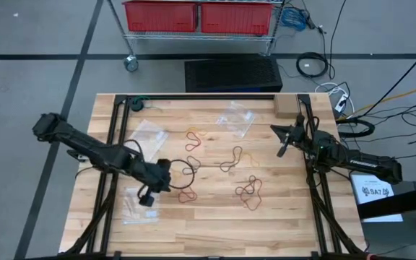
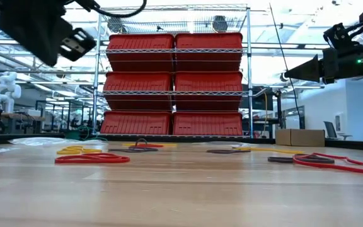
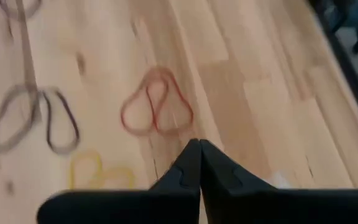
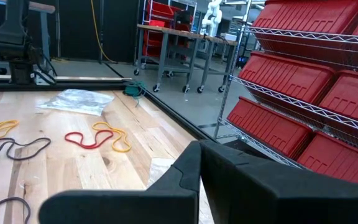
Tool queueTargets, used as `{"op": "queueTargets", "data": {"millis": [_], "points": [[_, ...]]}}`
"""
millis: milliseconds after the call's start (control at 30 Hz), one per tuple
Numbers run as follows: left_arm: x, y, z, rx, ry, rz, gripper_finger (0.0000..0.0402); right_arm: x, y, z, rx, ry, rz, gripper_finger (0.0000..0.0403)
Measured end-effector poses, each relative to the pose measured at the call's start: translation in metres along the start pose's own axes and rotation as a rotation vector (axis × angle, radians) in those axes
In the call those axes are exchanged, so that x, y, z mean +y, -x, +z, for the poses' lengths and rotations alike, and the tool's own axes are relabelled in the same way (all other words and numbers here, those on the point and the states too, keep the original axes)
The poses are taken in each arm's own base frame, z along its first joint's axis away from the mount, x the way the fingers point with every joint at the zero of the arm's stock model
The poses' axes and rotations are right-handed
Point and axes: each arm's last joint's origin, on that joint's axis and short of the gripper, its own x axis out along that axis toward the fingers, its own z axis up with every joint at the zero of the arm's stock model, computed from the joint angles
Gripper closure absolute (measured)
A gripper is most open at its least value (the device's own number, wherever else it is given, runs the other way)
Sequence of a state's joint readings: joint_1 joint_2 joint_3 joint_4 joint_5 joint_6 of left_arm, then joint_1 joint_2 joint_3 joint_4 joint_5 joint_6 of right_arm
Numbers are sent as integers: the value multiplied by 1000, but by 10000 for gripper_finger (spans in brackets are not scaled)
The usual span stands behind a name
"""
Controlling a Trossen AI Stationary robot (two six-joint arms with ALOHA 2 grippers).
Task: Sort rubber bands
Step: Open the bottom zip bag
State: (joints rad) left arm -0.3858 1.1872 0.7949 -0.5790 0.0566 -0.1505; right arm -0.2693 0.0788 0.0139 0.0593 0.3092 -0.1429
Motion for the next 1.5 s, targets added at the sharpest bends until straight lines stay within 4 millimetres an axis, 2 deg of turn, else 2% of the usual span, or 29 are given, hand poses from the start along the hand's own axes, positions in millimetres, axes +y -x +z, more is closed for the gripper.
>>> {"op": "queueTargets", "data": {"millis": [233, 400, 667, 867, 967, 1200, 1367, 1500], "points": [[-20, -4, -13, 232, 220, 29, 400, 0, 0, 0, 1, 0, 0, 403], [-38, -12, -28, 370, 291, 83, 400, 0, 0, 0, 1, 0, 0, 403], [-70, -50, -39, 408, 246, 165, 400, 0, 0, 0, 0, 0, 0, 403], [-73, -80, -48, 452, 240, 246, 400, 0, 0, 0, 1, 0, 0, 403], [-72, -88, -47, 447, 244, 265, 400, 0, 0, 0, 1, 0, 0, 403], [-47, -83, -38, 342, 322, 441, 400, 0, 0, 0, 1, 0, 0, 403], [-28, -67, -23, 238, 386, 470, 400, 0, 0, 0, 1, 0, 0, 403], [-27, -45, -12, 164, 417, 422, 400, 0, 0, 0, 0, -1, 1, 403]]}}
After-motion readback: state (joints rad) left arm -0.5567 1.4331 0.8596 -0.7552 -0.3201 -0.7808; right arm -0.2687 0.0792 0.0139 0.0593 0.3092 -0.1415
